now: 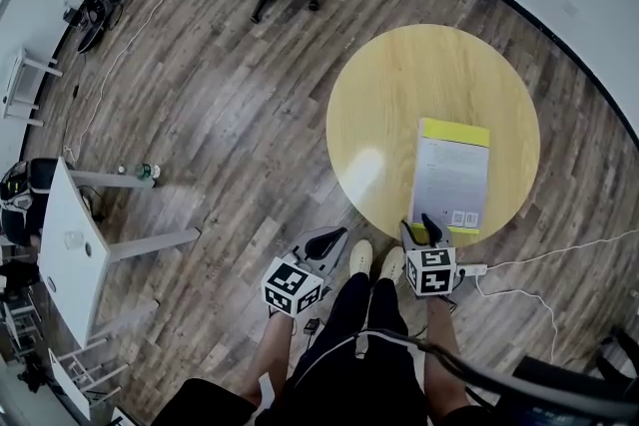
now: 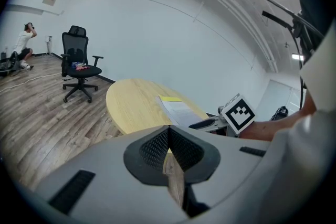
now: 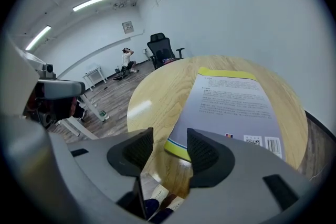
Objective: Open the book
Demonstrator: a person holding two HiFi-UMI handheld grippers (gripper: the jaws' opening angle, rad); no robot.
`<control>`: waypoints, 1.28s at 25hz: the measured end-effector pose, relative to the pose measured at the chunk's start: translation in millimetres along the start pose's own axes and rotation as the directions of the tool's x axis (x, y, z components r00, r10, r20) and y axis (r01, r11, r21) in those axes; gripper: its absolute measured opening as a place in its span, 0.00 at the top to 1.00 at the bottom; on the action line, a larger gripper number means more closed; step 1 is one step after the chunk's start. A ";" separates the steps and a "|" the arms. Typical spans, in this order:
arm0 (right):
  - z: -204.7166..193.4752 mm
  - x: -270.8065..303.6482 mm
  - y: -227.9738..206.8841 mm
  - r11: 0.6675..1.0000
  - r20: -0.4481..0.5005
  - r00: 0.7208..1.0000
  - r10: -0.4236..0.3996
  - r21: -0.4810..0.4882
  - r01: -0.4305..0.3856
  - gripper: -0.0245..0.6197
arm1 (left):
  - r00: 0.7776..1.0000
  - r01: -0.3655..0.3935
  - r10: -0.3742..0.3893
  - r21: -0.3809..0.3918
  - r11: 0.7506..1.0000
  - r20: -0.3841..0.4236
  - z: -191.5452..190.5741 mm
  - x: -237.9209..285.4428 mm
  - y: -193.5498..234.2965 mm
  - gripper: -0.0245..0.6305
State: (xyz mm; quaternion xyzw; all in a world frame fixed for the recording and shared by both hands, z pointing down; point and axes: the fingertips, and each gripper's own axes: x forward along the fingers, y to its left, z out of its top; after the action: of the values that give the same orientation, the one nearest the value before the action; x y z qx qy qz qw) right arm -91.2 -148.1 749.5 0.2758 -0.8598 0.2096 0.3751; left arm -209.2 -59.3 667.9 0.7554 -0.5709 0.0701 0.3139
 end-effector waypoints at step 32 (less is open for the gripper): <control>-3.0 -5.1 -4.7 0.999 0.000 1.000 -0.006 0.053 0.006 0.95 | 1.000 0.000 0.000 0.019 1.000 0.006 7.0 0.4 -5.7 0.96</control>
State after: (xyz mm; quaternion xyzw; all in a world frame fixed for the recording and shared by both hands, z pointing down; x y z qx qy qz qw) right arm -83.8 -148.4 748.2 0.2882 -0.8532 0.2313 0.3680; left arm -205.6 -62.6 660.2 0.7586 -0.5709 0.0733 0.3052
